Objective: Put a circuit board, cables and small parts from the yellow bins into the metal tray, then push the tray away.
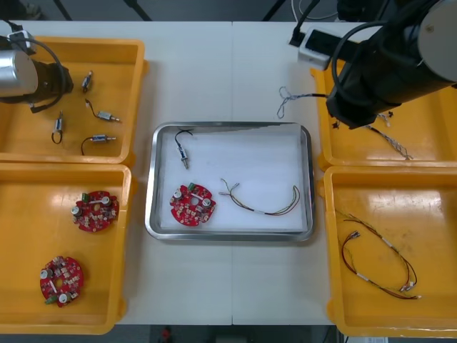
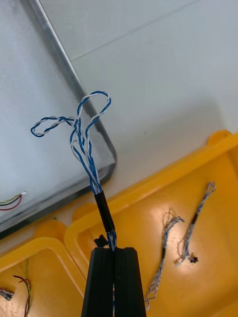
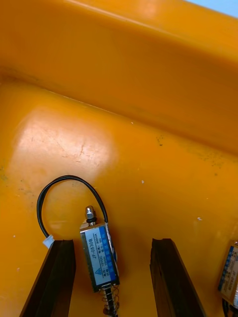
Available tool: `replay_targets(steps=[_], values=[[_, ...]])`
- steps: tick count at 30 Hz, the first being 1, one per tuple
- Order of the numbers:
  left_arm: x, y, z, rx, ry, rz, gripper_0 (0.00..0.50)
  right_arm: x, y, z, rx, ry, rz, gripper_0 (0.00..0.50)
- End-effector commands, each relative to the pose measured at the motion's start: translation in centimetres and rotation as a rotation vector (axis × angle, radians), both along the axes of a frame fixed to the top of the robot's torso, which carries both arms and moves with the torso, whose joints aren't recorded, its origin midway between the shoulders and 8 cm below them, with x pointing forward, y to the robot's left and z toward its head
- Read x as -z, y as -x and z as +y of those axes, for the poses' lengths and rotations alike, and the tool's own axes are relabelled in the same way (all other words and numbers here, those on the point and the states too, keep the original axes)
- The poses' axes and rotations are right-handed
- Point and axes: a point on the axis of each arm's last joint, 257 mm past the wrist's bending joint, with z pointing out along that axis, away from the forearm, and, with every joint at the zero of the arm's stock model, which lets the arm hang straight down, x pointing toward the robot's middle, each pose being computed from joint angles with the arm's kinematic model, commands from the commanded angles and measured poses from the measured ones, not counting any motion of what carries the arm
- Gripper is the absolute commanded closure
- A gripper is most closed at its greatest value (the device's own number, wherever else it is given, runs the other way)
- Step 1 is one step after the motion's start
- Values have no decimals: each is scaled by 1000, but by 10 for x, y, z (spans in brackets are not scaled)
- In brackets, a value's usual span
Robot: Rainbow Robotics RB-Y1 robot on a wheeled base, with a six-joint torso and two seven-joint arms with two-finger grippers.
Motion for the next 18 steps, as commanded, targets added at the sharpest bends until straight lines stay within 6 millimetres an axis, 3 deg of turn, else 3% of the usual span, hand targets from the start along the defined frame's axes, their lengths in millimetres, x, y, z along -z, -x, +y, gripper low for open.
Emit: replay_targets(steps=[1,4,6,7,12,18], values=[[5,-1,-4,53,-81,8,58,25,11,35,-80,84,0,500],[6,-1,-6,56,-86,7,63,38,8,54,-113,116,-13,500],[5,-2,-7,57,-87,2,274,46,5,67,-139,124,-10,500],[5,-2,-7,57,-85,1,500,49,2,76,-155,121,-12,500],[6,-2,-7,59,-86,3,500,65,-12,109,-249,142,-56,500],[8,0,-6,54,-76,17,500,80,-21,123,-361,201,-71,500]])
